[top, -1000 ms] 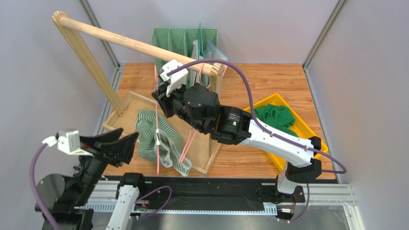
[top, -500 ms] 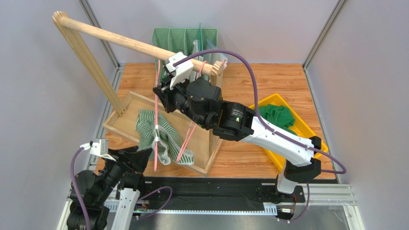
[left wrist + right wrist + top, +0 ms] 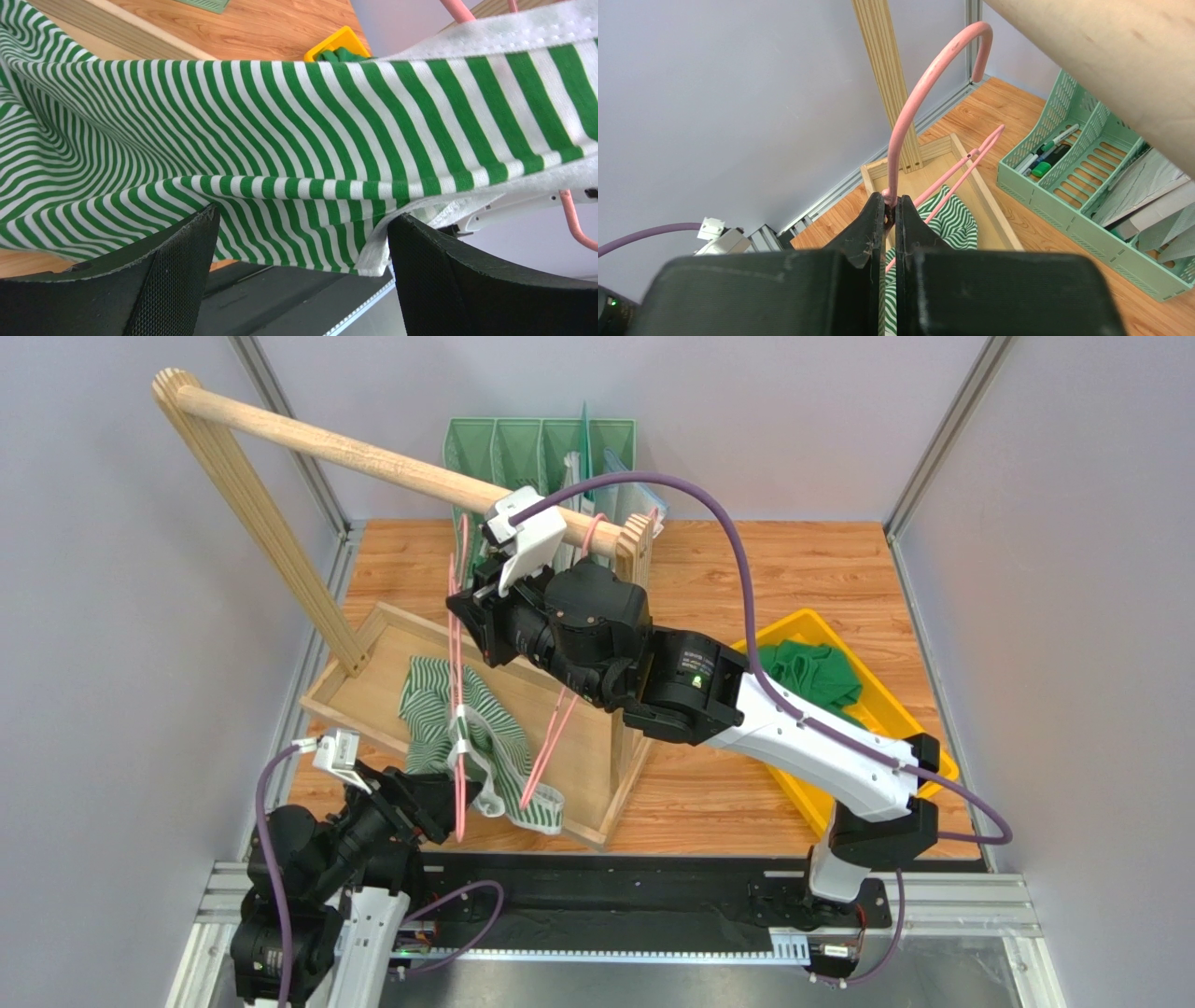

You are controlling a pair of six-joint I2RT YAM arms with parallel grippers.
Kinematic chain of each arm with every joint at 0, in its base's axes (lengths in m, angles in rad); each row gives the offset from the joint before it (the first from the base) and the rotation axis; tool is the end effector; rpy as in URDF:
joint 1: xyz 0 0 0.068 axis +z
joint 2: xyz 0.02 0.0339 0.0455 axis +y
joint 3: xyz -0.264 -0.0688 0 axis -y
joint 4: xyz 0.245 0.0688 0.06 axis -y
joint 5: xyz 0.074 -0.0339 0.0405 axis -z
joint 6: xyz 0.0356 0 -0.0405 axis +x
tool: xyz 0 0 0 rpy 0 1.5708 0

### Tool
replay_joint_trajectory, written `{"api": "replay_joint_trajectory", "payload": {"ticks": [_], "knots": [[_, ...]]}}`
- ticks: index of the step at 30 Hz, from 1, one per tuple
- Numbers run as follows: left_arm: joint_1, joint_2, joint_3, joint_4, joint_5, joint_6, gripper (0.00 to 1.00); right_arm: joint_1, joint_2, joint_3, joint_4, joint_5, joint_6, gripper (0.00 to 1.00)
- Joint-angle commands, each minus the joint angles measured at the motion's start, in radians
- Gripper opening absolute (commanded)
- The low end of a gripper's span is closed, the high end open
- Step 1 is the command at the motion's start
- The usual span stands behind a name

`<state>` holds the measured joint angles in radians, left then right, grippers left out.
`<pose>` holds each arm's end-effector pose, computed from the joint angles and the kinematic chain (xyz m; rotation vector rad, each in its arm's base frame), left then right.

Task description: Remove the tank top from the hanger

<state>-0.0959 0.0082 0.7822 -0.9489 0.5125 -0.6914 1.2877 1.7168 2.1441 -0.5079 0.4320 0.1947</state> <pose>-0.0089 -0.0167 0.3116 -0.1493 1.8294 -1.0105 0.1156 0.3439 0.5223 -0.5784 1.6004 0.7688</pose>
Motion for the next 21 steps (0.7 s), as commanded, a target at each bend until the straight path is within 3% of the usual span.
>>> {"api": "replay_joint_trajectory", "payload": {"ticks": [1, 6, 9, 10, 12, 13, 15, 17, 21], "knots": [[0.001, 0.034, -0.034, 0.113, 0.021, -0.054, 0.93, -0.002, -0.011, 0.043, 0.037, -0.035, 0.041, 0.0], [0.001, 0.096, -0.06, 0.248, 0.073, -0.105, 0.94, -0.002, -0.011, 0.03, 0.034, -0.03, 0.046, 0.0], [0.001, 0.096, -0.052, 0.271, 0.058, -0.109, 0.8, -0.002, -0.014, 0.026, 0.042, -0.015, 0.046, 0.0], [0.001, 0.098, -0.051, 0.271, 0.055, -0.112, 0.66, -0.002, -0.011, 0.026, 0.04, -0.016, 0.046, 0.0], [0.001, 0.101, -0.049, 0.271, 0.054, -0.115, 0.51, -0.004, -0.011, 0.025, 0.045, -0.019, 0.046, 0.0], [0.001, 0.102, -0.049, 0.271, 0.057, -0.114, 0.32, -0.004, -0.011, 0.025, 0.045, -0.019, 0.046, 0.0], [0.001, 0.101, -0.034, 0.25, 0.047, -0.105, 0.1, -0.004, -0.011, 0.025, 0.043, -0.01, 0.046, 0.0], [0.001, 0.098, 0.001, 0.188, 0.008, -0.091, 0.0, -0.002, -0.011, 0.023, 0.042, 0.0, 0.035, 0.0], [0.001, 0.079, 0.1, 0.046, -0.101, -0.03, 0.0, -0.002, -0.013, 0.011, 0.045, 0.04, 0.012, 0.0]]}}
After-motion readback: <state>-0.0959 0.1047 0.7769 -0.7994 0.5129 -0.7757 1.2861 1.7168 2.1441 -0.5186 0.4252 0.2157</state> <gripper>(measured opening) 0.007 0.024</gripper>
